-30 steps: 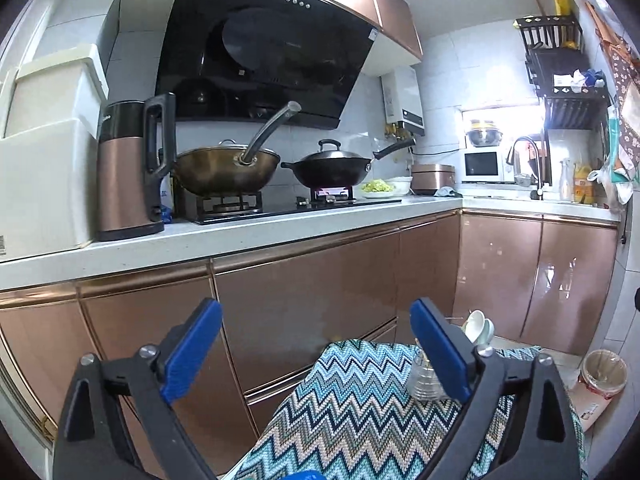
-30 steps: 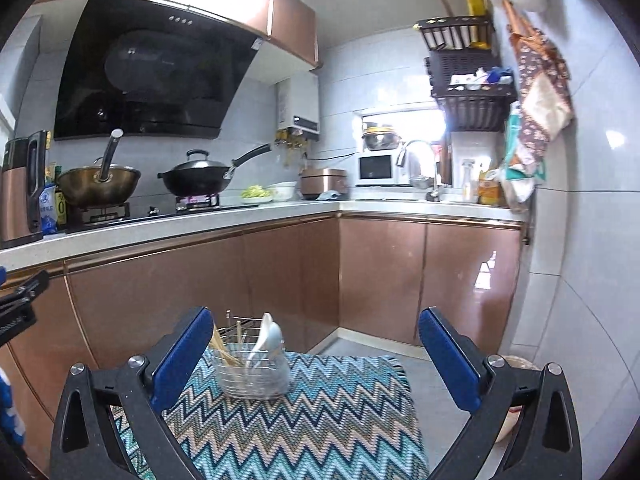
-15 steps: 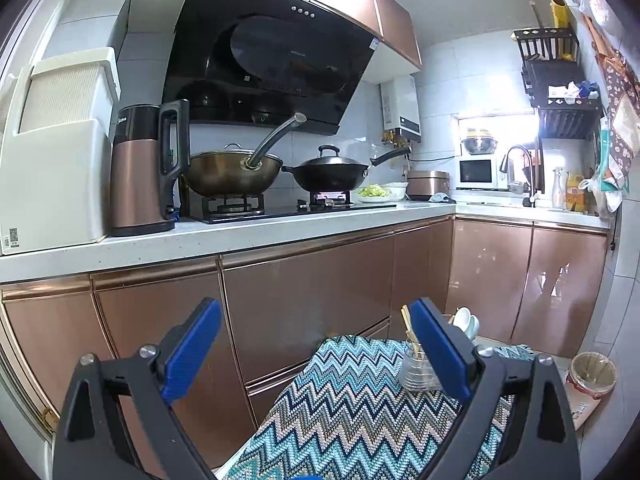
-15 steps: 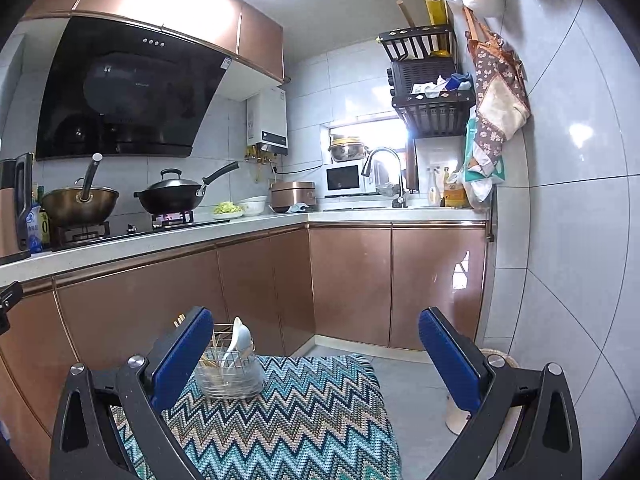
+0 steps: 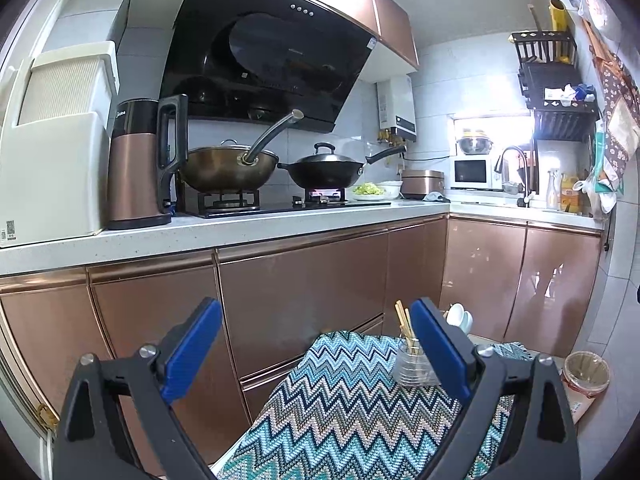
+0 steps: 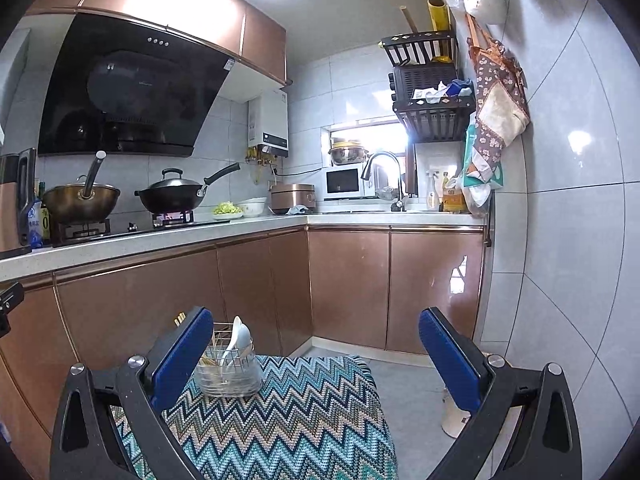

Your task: Organize utensils

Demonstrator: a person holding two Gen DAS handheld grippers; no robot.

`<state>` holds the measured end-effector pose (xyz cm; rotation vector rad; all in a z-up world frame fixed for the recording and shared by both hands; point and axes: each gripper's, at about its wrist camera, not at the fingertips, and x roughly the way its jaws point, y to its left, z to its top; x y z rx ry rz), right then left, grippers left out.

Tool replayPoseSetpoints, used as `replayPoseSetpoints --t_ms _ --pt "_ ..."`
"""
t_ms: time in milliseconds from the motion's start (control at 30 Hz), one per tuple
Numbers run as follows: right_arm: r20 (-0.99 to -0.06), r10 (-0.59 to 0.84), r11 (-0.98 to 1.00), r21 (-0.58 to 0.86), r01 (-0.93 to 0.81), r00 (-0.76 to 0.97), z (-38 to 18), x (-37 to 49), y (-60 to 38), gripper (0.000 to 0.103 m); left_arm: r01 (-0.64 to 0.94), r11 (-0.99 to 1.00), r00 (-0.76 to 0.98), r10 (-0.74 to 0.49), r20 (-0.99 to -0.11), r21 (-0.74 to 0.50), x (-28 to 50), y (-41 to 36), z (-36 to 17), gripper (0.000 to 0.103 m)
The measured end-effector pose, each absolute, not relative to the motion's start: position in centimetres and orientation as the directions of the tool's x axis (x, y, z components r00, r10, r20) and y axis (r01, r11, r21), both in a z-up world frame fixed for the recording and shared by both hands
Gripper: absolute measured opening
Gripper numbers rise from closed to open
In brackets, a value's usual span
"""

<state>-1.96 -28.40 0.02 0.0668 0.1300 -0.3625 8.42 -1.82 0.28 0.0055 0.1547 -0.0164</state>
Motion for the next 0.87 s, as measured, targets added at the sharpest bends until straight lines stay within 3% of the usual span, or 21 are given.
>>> replayPoseSetpoints --t_ms 867 --pt "-0.158 -0.338 0.94 -0.002 0.342 0.928 -0.4 -1.0 -26.9 0.103 -0.026 1.0 0.989 0.024 -0.146 -0.009 7.4 -0.5 -0.1 0.096"
